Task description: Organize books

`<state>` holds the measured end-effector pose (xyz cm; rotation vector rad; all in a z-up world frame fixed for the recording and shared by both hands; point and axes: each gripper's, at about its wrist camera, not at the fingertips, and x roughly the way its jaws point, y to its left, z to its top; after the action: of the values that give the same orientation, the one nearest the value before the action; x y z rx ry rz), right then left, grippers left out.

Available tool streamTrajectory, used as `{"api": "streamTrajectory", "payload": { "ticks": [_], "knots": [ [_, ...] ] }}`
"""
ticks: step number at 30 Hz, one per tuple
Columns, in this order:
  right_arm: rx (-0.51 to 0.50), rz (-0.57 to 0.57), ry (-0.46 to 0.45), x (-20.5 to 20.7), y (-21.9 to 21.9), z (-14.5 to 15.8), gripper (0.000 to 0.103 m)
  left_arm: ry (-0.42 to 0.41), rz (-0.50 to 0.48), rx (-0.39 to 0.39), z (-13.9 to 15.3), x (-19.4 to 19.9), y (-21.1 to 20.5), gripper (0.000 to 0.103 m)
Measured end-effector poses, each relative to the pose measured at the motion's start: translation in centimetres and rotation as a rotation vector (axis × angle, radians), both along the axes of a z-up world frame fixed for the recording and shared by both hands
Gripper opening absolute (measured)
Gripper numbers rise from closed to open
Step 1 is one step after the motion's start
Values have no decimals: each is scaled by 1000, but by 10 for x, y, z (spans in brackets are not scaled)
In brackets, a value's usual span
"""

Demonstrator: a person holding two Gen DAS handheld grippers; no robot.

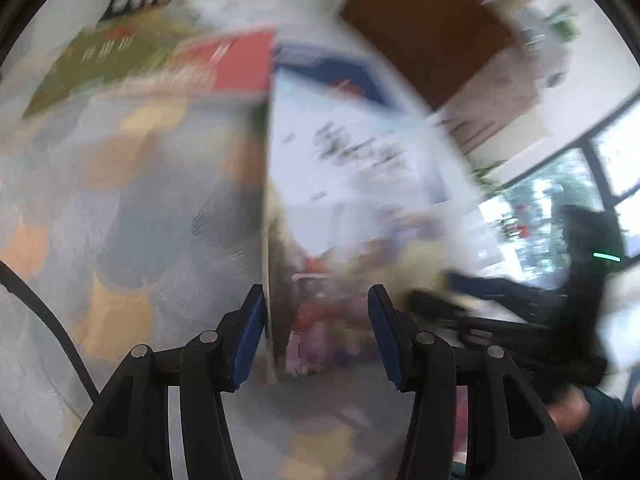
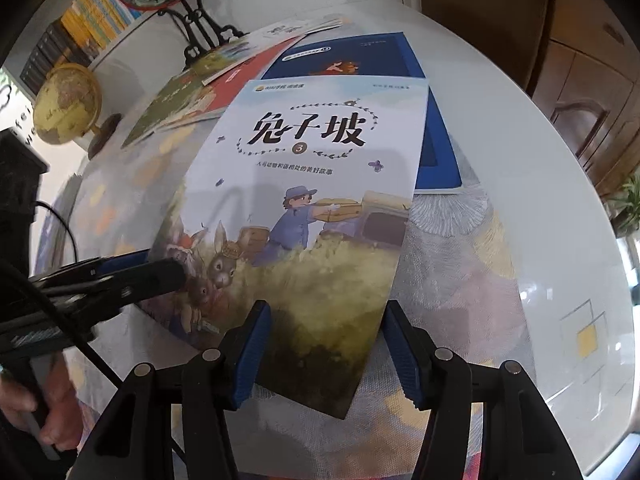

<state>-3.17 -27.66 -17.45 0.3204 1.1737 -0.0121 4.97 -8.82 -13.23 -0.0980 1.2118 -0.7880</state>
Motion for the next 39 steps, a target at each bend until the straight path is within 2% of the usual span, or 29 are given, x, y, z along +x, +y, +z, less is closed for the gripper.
{"api": "streamTrajectory", "payload": {
  "ticks": [3, 4, 5, 7, 9, 10, 12, 14, 17, 19, 20, 22, 23, 25, 26, 27, 28, 29, 31, 33, 35, 39],
  "knots": [
    [92, -22, -13, -4, -12, -1, 59, -9, -72, -160, 35, -13, 0, 48],
    [137, -32, -18, -4, -18, -1, 60, -13, -87, -171, 39, -14, -4, 48],
    [168, -44, -18, -3, -21, -2, 61, -29, -94, -162, 38, -15, -9, 48],
    [241, -71, -23, -2, -30, -4, 63, -42, -70, -89, 23, -11, -21, 45],
    [274, -81, -28, -3, -33, -5, 63, 7, -17, -40, -4, -1, -18, 34],
    [280, -75, -24, -5, -34, -5, 63, 47, 8, -38, -17, 4, -16, 20],
    [282, -70, -26, -5, -31, -4, 63, 113, 52, -49, -35, 11, -7, 17],
    [282, -65, -23, -6, -30, -3, 63, 176, 74, -110, -41, 13, -1, 14],
    [292, -69, -12, -11, -34, -1, 63, 290, 93, -294, -36, 16, 8, 11],
    [358, -87, -7, -12, -42, -3, 69, 363, 101, -401, -31, 21, 11, 11],
    [392, -98, -13, -11, -46, -5, 71, 380, 98, -423, -31, 22, 12, 11],
    [531, -151, -21, -13, -60, -13, 76, 415, 94, -469, -27, 24, 13, 11],
    [583, -176, -25, -15, -66, -17, 76, 434, 93, -491, -26, 24, 14, 11],
    [755, -241, -34, -19, -81, -29, 76, 461, 92, -518, -26, 20, 16, 11],
    [799, -256, -36, -20, -85, -33, 75, 477, 91, -524, -29, 19, 16, 11],
    [837, -278, -43, -23, -89, -36, 66, 472, 89, -503, -31, 17, 12, 11],
    [862, -288, -53, -24, -91, -37, 51, 465, 87, -480, -31, 17, 13, 11],
    [872, -284, -49, -24, -91, -37, 43, 463, 87, -450, -34, 15, 12, 11],
    [812, -266, -42, -25, -86, -32, 30, 439, 95, -351, -38, 14, 11, 11],
    [712, -219, -52, -24, -78, -20, 24, 358, 65, -206, -36, 7, 4, 12],
    [583, -146, -48, -19, -65, -6, 20, 281, 28, -105, -30, -3, -4, 12],
    [245, 58, -60, -13, -21, 25, 20, 64, -56, 87, -10, -33, -24, 12]
  ]
}}
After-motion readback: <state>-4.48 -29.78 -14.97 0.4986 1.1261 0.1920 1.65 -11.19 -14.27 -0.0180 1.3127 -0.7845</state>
